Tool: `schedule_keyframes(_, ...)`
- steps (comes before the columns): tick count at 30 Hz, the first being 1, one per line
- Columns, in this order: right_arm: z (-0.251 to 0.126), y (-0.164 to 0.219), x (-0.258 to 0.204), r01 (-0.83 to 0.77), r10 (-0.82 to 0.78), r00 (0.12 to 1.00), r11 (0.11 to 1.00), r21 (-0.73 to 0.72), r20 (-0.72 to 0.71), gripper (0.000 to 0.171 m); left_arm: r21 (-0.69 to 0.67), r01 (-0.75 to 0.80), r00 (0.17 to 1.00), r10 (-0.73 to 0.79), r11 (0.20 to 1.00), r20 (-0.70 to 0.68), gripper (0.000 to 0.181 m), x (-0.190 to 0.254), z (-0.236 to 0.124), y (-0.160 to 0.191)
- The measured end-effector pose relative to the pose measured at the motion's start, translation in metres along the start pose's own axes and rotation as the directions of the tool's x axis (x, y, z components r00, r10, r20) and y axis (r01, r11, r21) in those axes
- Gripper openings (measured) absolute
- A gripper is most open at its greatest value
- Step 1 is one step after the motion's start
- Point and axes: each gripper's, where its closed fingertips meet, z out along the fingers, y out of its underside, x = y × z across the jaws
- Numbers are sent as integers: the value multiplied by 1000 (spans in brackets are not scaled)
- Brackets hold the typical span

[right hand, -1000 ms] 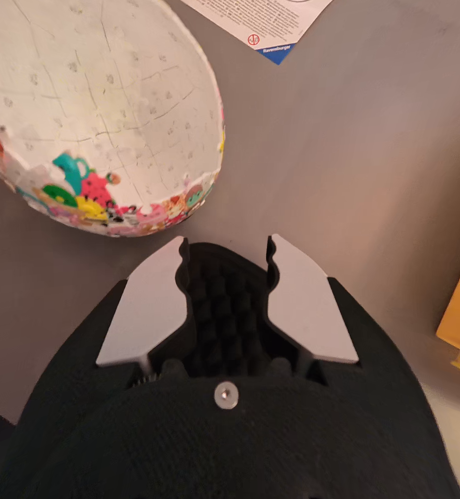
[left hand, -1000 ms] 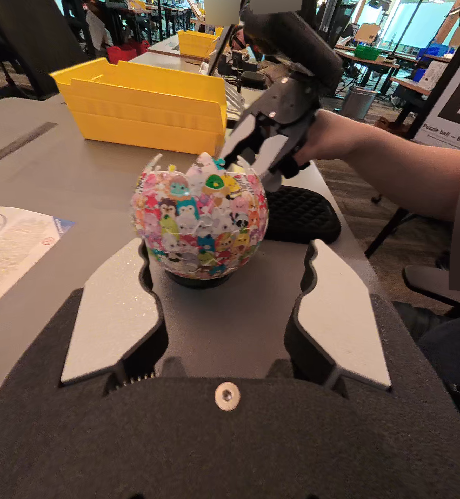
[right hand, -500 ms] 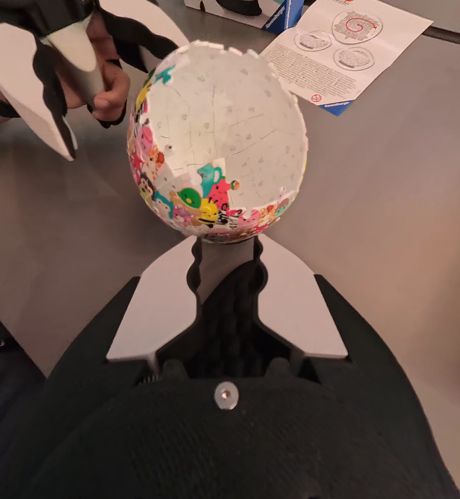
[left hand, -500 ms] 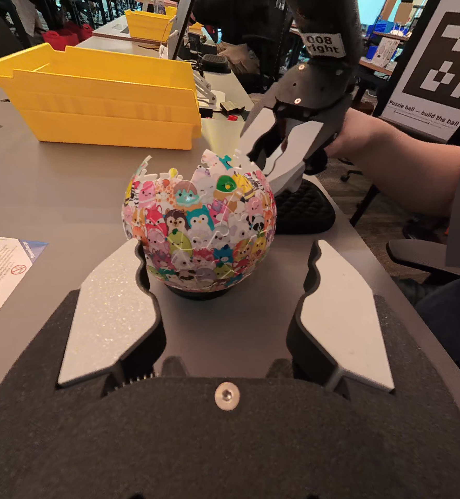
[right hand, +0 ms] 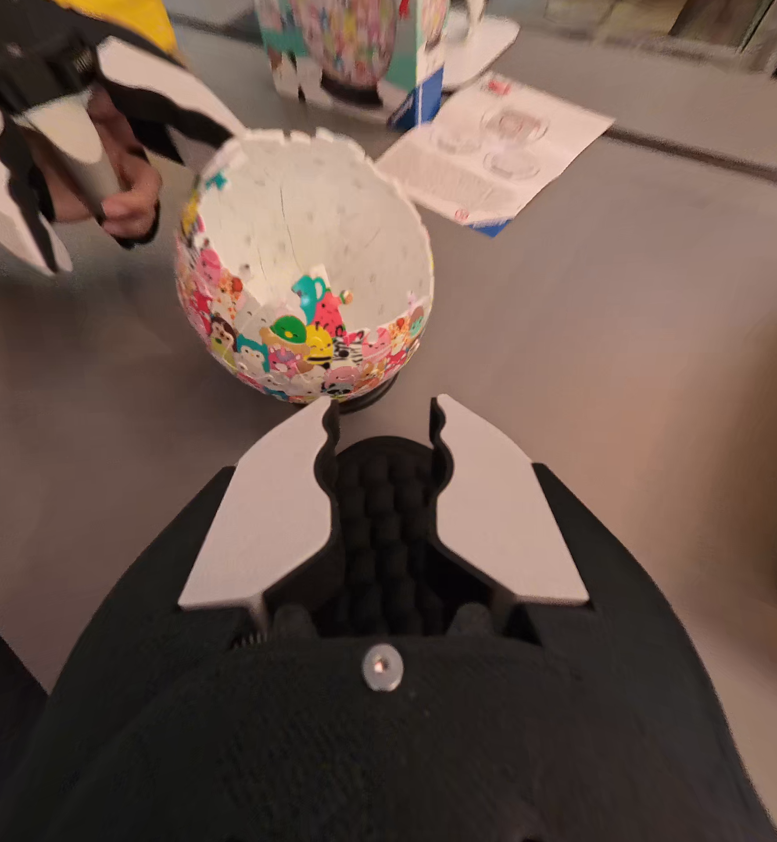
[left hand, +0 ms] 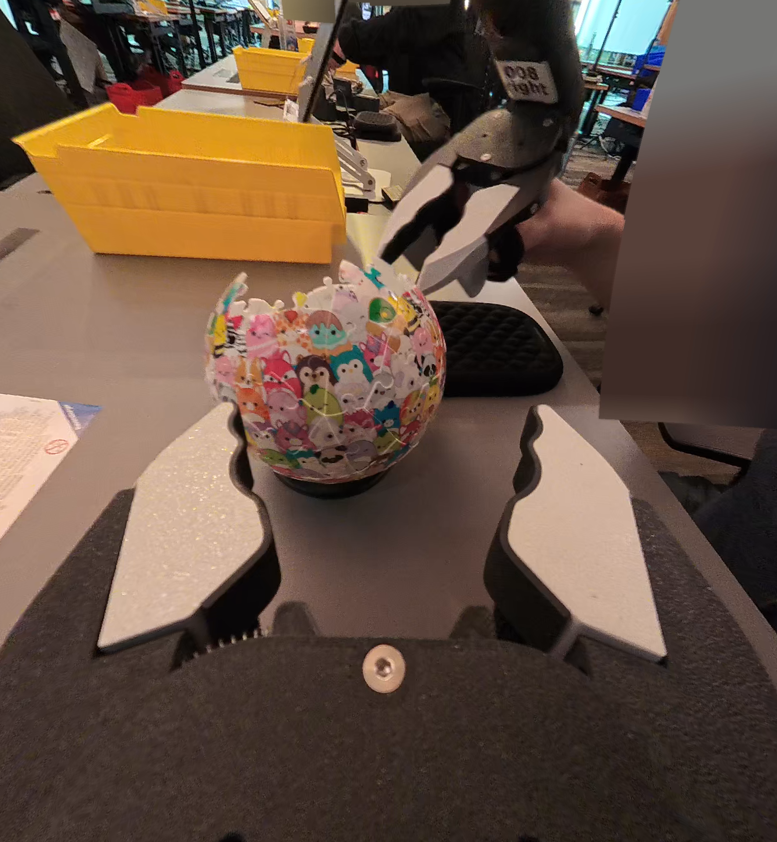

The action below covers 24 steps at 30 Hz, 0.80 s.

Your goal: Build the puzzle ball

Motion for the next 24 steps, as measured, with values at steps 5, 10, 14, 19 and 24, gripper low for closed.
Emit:
schedule_keyframes(5, -66, -33, -18, 22, -42, 998, 901, 434, 36, 35, 24, 1, 996, -3, 1000, 88, 113, 7, -37, -15)
schedule_keyframes(10, -88, -29, -64, 44, -134, 983, 839, 543, 127, 30, 19, 35, 959, -39, 999, 281, 101, 50, -96, 1)
schedule_keyframes(14, -76, -23, -116, 70, -232, 949, 817, 573, 214, 28, -106, 148, 761, -45, 983, 647, 96, 70, -170, 50)
schedule_keyframes(19, -47, -24, -182, 27, -331, 881, 749, 662, 338, 14, -146, 337, 503, -47, 930, 863, 66, 82, -249, 93)
schedule_keyframes(24, -20, -25, -220, 82, -443, 815, 728, 681, 375, 13, -173, 480, 356, -11, 860, 934, 50, 25, -287, 107)
